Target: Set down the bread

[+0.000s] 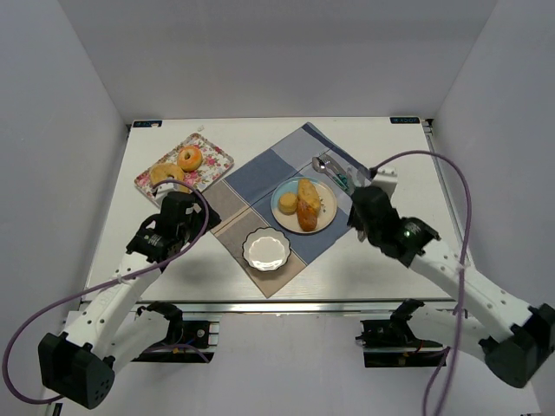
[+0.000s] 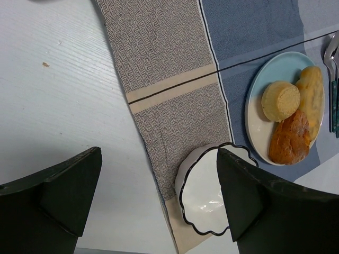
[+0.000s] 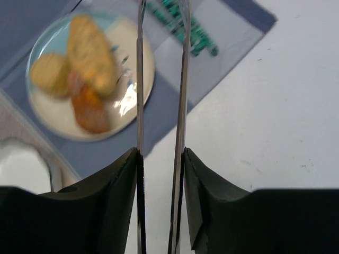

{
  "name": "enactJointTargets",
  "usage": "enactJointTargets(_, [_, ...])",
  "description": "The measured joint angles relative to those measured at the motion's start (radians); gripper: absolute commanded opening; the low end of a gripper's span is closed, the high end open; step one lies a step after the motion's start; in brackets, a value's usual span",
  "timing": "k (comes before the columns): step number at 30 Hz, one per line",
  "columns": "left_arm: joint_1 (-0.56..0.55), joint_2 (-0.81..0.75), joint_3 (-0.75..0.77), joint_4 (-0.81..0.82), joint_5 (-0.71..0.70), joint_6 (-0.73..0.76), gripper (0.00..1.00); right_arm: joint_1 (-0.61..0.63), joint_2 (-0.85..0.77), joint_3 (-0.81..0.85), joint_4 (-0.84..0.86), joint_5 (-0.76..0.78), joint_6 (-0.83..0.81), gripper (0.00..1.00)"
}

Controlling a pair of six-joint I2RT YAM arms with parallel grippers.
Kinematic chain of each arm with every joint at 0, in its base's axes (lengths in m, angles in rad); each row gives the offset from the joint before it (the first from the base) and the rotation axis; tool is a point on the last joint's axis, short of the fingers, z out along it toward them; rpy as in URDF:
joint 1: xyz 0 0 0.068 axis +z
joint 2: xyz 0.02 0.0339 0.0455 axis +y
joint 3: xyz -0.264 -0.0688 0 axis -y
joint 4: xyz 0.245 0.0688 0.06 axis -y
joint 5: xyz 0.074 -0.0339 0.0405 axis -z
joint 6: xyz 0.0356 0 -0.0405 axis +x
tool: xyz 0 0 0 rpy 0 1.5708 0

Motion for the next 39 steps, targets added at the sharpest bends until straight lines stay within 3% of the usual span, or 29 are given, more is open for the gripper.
enactJointTargets(8, [0.0,0.05,0.0,0.034,-0.018,0.004,0.98,-0.519,0.262,0.024,0.224,-0.121,-0.067,0.42])
enactJointTargets(13, [0.0,0.214,0.024,0.075,-0.036,0.021,0.98,-0.697,0.446,0.082,0.294,-0.211,-0.14,0.42])
enactJointTargets(18, [0.0,0.365,0.105,0.105,-0.042,0.041,0.98,-0.804,0.598,0.121,0.349,-0.264,-0.194,0.5])
enactJointTargets(21, [0.0,0.44,0.162,0.129,-0.043,0.048,0.98,-0.854,0.674,0.122,0.371,-0.291,-0.212,0.59])
enactJointTargets(24, [0.0,0.5,0.211,0.148,-0.035,0.056,0.98,-0.877,0.727,0.122,0.37,-0.306,-0.222,0.71])
enactJointTargets(25, [0.0,0.515,0.223,0.151,-0.032,0.057,0.98,-0.877,0.737,0.122,0.369,-0.311,-0.223,0.84])
enactJointTargets(26, [0.0,0.528,0.235,0.154,-0.029,0.058,0.98,-0.876,0.741,0.121,0.369,-0.319,-0.224,0.89])
enactJointTargets(33, [0.0,0.524,0.246,0.148,-0.018,0.064,0.98,-0.872,0.654,0.08,0.353,-0.359,-0.225,0.89])
enactJointTargets(39, [0.0,0.421,0.246,0.11,-0.004,0.06,0.98,-0.872,0.426,0.105,0.262,-0.453,-0.24,0.89])
